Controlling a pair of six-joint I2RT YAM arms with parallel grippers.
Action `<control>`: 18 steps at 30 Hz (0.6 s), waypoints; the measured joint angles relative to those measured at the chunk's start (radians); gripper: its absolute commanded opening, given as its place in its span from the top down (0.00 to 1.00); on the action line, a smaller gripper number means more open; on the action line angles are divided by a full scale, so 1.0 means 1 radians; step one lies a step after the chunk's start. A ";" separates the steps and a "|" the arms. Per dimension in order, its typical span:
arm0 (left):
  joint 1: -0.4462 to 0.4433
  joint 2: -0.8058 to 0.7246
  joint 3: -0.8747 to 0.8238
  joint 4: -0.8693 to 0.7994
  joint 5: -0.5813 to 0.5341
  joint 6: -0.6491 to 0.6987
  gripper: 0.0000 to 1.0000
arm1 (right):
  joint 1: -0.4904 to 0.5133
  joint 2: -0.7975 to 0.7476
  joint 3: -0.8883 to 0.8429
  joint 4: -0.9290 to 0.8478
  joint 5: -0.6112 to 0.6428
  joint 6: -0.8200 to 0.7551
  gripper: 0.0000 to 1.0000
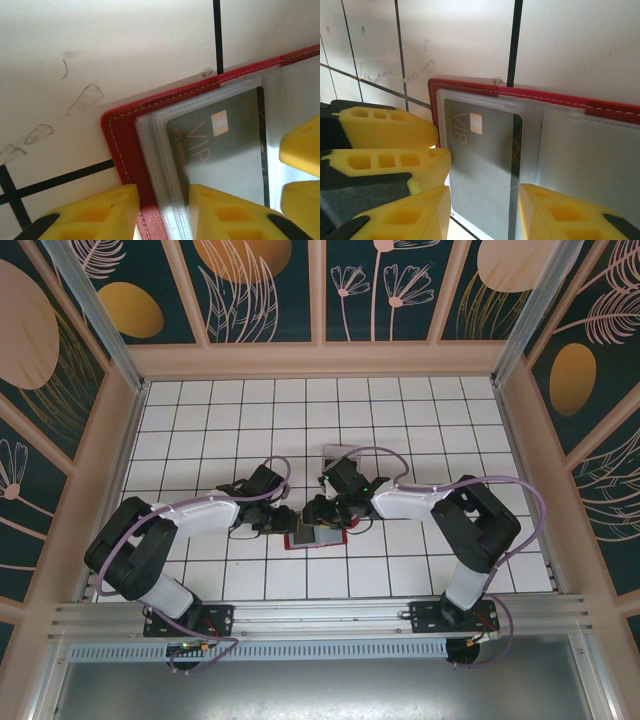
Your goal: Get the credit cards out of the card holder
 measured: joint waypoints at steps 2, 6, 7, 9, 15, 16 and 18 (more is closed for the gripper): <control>0.000 0.000 0.000 0.000 0.000 0.000 0.66 | 0.002 0.011 0.010 0.000 -0.002 -0.002 0.59; 0.000 0.002 0.000 0.000 0.000 0.000 0.66 | 0.006 0.019 0.024 0.000 -0.003 -0.003 0.59; 0.000 0.002 0.000 0.000 0.000 0.000 0.66 | 0.007 0.021 0.026 0.000 -0.003 -0.003 0.59; 0.000 0.002 0.000 0.000 0.000 0.000 0.66 | 0.008 0.024 0.028 0.001 -0.003 -0.003 0.59; 0.000 0.004 0.001 0.000 0.000 0.000 0.66 | 0.010 0.038 0.031 -0.001 -0.005 -0.003 0.59; 0.000 0.004 0.001 0.000 0.000 0.000 0.66 | 0.010 0.040 0.033 -0.002 -0.005 -0.003 0.59; 0.000 0.004 0.001 0.000 0.000 0.000 0.66 | 0.010 0.040 0.035 -0.005 -0.005 -0.003 0.59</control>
